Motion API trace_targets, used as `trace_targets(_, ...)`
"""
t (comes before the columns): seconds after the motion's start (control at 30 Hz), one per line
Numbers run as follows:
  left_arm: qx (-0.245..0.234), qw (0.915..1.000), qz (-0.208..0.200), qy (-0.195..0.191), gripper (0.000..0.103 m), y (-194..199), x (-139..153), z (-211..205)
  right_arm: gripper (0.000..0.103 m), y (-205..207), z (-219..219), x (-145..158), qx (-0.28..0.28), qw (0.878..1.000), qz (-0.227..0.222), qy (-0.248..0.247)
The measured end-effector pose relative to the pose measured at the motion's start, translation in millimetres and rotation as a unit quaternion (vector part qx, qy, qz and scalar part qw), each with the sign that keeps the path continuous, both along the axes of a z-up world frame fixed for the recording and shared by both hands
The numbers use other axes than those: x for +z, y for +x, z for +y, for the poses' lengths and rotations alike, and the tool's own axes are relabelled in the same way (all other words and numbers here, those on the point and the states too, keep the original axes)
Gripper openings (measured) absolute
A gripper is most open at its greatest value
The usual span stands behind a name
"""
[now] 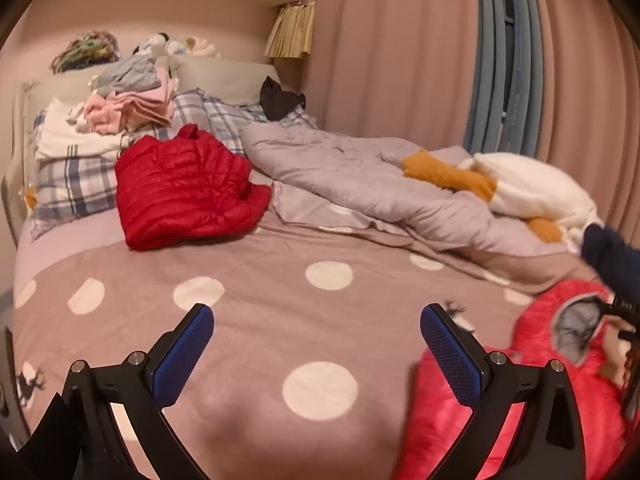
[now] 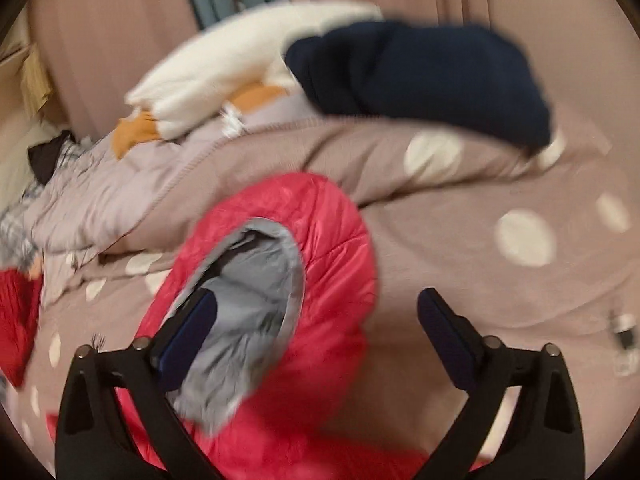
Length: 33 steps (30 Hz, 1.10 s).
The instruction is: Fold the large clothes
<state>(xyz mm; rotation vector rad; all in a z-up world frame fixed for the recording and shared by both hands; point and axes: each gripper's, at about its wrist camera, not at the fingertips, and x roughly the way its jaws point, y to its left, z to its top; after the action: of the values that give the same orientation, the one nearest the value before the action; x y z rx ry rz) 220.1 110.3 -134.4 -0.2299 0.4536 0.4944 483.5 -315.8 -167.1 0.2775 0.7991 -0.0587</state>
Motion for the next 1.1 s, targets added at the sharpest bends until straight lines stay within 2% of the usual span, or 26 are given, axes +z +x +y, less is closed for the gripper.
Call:
trace_targets(0.03, 0.004, 1.0, 0.005, 0.006, 0.102, 3.6, -4.4, -0.2, 0.078, 12.1, -1.4, -11.1, -0.005, 1.0, 0.015, 0.006)
trace_targets(0.07, 0.006, 0.9999, 0.01, 0.008, 0.102, 6.9, -8.2, 0.5, 0.054, 17.0, -1.1, -17.2, -0.008, 1.0, 0.025, 0.01)
trace_targets(0.1, 0.004, 0.9999, 0.013, 0.006, 0.102, 9.2, -12.5, 1.2, 0.044, 22.0, -2.1, -22.9, -0.007, 0.999, 0.035, 0.02)
trace_targets(0.13, 0.002, 0.9997, 0.023, 0.001, 0.102, 11.3, -16.1, 1.8, 0.021, 24.1, -4.6, -26.4, -0.011, 0.999, 0.039, 0.033)
trace_targets(0.17, 0.0, 0.9995, 0.032, -0.001, 0.102, 12.7, -17.3, 0.7, 0.011, 20.4, -6.4, -23.8, -0.016, 0.998, 0.032, 0.044)
trace_targets(0.23, 0.002, 0.9994, 0.035, 0.003, 0.102, 9.6, -14.5, -2.7, 0.011, 3.4, -3.4, -4.1, -0.016, 0.999, -0.002, 0.045)
trace_targets(0.33, -0.002, 0.9998, 0.017, -0.001, 0.102, -4.4, 6.2, -14.7, 0.01, -39.5, 11.2, 46.9, 0.031, 0.997, -0.06, 0.035)
trace_targets(0.4, -0.023, 0.9996, 0.001, -0.017, 0.102, -16.5, 25.3, -26.7, 0.011, -86.6, 20.4, 82.8, 0.067, 0.991, -0.107, 0.043)
trace_targets(0.43, -0.033, 0.9992, -0.003, -0.021, 0.102, -19.9, 30.9, -32.1, 0.011, -122.8, 28.1, 99.7, 0.096, 0.985, -0.135, 0.044)
trace_targets(0.5, -0.061, 0.9976, -0.006, -0.033, 0.102, -29.3, 43.9, -45.9, 0.011, -177.5, 38.9, 109.6, 0.137, 0.977, -0.163, 0.023)
trace_targets(0.6, -0.1, 0.993, 0.006, -0.062, 0.102, -40.2, 51.0, -63.3, 0.017, -241.9, 45.7, 102.8, 0.173, 0.973, -0.155, -0.006)
trace_targets(0.63, -0.114, 0.9911, 0.009, -0.069, 0.102, -44.3, 51.4, -69.7, 0.025, -258.5, 44.9, 97.3, 0.179, 0.973, -0.146, -0.001)
trace_targets(0.67, -0.121, 0.99, 0.013, -0.071, 0.102, -46.1, 51.1, -73.4, 0.045, -274.9, 41.7, 91.5, 0.177, 0.975, -0.136, 0.016)
trace_targets(0.7, -0.131, 0.9885, 0.016, -0.073, 0.102, -48.6, 51.4, -78.8, 0.057, -285.4, 39.6, 86.4, 0.17, 0.977, -0.127, 0.029)
trace_targets(0.73, -0.14, 0.987, 0.017, -0.077, 0.102, -50.4, 51.7, -83.8, 0.076, -292.4, 37.3, 84.5, 0.167, 0.977, -0.124, 0.038)
trace_targets(0.77, -0.147, 0.9855, 0.018, -0.083, 0.102, -50.5, 51.4, -86.8, 0.083, -300.7, 34.3, 83.5, 0.16, 0.978, -0.122, 0.045)
trace_targets(0.87, -0.187, 0.9747, 0.024, -0.12, 0.102, -42.5, 47.3, -95.4, 0.083, -310.0, 30.7, 86.4, 0.155, 0.978, -0.125, 0.054)
trace_targets(0.93, -0.212, 0.9629, 0.028, -0.165, 0.102, -30.6, 37.9, -100.6, 0.083, -302.9, 32.7, 88.4, 0.15, 0.98, -0.117, 0.059)
trace_targets(1.0, -0.237, 0.9462, 0.047, -0.215, 0.102, -9.7, 21.1, -106.1, 0.085, -287.5, 29.9, 83.8, 0.147, 0.979, -0.109, 0.088)
trace_targets(1.07, -0.256, 0.9202, 0.08, -0.285, 0.102, 17.9, -3.4, -112.3, 0.087, -276.4, 31.9, 68.8, 0.141, 0.977, -0.095, 0.13)
trace_targets(1.1, -0.268, 0.9006, 0.095, -0.329, 0.102, 33.9, -18.0, -116.9, 0.088, -267.8, 33.7, 57.5, 0.133, 0.976, -0.082, 0.149)
